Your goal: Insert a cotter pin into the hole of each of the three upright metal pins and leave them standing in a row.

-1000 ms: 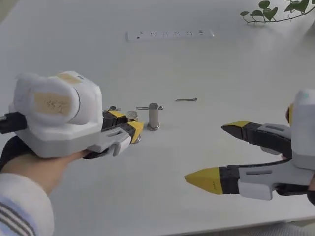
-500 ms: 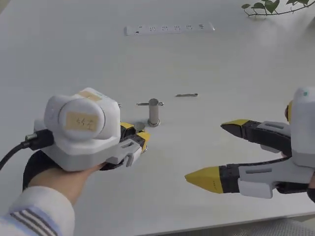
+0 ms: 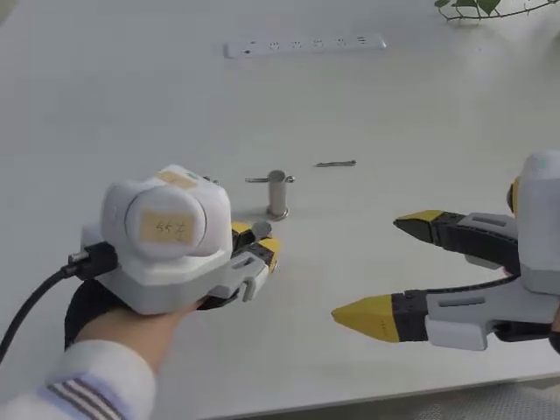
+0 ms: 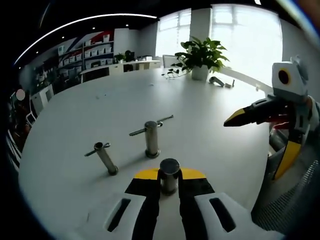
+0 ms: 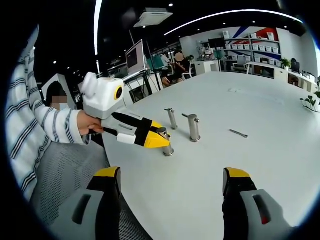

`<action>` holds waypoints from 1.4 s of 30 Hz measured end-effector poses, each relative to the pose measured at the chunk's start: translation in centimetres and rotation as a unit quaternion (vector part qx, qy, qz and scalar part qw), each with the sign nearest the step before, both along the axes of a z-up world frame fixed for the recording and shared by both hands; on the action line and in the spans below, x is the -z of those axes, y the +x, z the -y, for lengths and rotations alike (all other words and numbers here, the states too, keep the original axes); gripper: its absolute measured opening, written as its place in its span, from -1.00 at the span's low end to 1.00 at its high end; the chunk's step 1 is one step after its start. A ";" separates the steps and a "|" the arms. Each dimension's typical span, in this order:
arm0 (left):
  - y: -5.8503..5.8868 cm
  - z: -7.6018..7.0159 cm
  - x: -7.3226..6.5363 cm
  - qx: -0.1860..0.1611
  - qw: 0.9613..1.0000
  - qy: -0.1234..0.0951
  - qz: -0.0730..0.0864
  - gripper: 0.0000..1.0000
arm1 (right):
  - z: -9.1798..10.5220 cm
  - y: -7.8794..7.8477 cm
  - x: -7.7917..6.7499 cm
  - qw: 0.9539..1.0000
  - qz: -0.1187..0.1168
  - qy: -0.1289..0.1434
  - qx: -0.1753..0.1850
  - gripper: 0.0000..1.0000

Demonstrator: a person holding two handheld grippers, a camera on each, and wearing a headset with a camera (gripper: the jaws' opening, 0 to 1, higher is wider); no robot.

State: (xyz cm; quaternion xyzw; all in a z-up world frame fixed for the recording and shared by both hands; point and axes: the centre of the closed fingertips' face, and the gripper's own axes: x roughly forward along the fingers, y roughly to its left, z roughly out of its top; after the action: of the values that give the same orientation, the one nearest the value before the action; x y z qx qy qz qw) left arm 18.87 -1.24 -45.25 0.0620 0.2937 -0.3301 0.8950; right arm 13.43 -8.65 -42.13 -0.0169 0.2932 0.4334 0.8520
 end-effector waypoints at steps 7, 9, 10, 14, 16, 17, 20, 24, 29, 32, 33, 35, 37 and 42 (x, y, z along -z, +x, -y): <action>-0.2 0.1 0.0 -0.008 1.000 0.001 0.000 -0.79 | -0.3 -0.2 0.2 1.000 -0.003 -0.004 -0.009 0.64; -0.2 0.0 0.1 -0.008 1.000 0.006 0.002 -0.79 | -0.1 0.0 0.2 1.000 0.000 -0.008 -0.004 0.66; -0.3 0.0 0.2 -0.005 1.000 0.014 0.006 -0.80 | -0.1 0.1 0.2 1.000 0.000 -0.009 -0.003 0.67; -0.8 -0.3 0.5 -0.003 1.000 0.027 0.006 -0.78 | -0.2 -0.1 0.0 1.000 0.005 -0.012 -0.010 0.70; -0.9 -0.4 0.1 -0.001 1.000 0.022 0.010 -0.71 | -0.3 -0.2 0.1 1.000 0.004 -0.012 -0.013 0.70; -0.9 -0.4 -0.3 0.001 1.000 0.019 0.013 -0.67 | -0.4 -0.2 0.1 1.000 0.004 -0.013 -0.014 0.70; -0.8 -0.4 -1.4 0.011 1.000 0.001 0.021 -0.51 | -0.4 -0.2 0.3 1.000 0.000 -0.018 -0.017 0.69; -0.9 -1.5 -3.0 0.027 0.999 0.001 0.030 -0.35 | -0.6 -0.2 0.4 0.999 -0.003 -0.019 -0.027 0.67; -1.7 -2.9 -4.1 0.046 0.998 -0.011 0.033 -0.07 | -0.6 -0.1 0.3 0.999 0.000 -0.019 -0.038 0.57; -2.4 -3.4 -4.1 0.062 0.997 -0.011 0.037 0.08 | -0.5 0.0 0.2 0.999 0.009 -0.026 -0.042 0.39; -2.6 -3.5 -4.1 0.063 0.997 -0.013 0.035 0.11 | -0.5 0.1 0.2 0.999 0.010 -0.027 -0.043 0.38; -2.9 -3.7 -4.2 0.065 0.997 -0.023 0.035 0.21 | -0.4 0.2 0.1 0.999 0.012 -0.030 -0.043 0.40; -3.2 -3.7 -4.3 0.068 0.996 -0.037 0.035 0.32 | -0.5 0.4 -0.1 0.999 0.012 -0.029 -0.044 0.40; -3.8 -3.8 -3.7 0.075 0.996 -0.050 0.017 0.64 | -0.4 0.8 0.0 0.998 0.010 -0.043 -0.048 0.41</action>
State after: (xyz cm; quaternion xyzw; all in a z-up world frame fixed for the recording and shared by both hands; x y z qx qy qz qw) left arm 15.06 2.61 -41.54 0.0447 0.2562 -0.4091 0.8746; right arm 14.18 -8.29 -42.11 -0.0718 0.3017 0.4606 0.8317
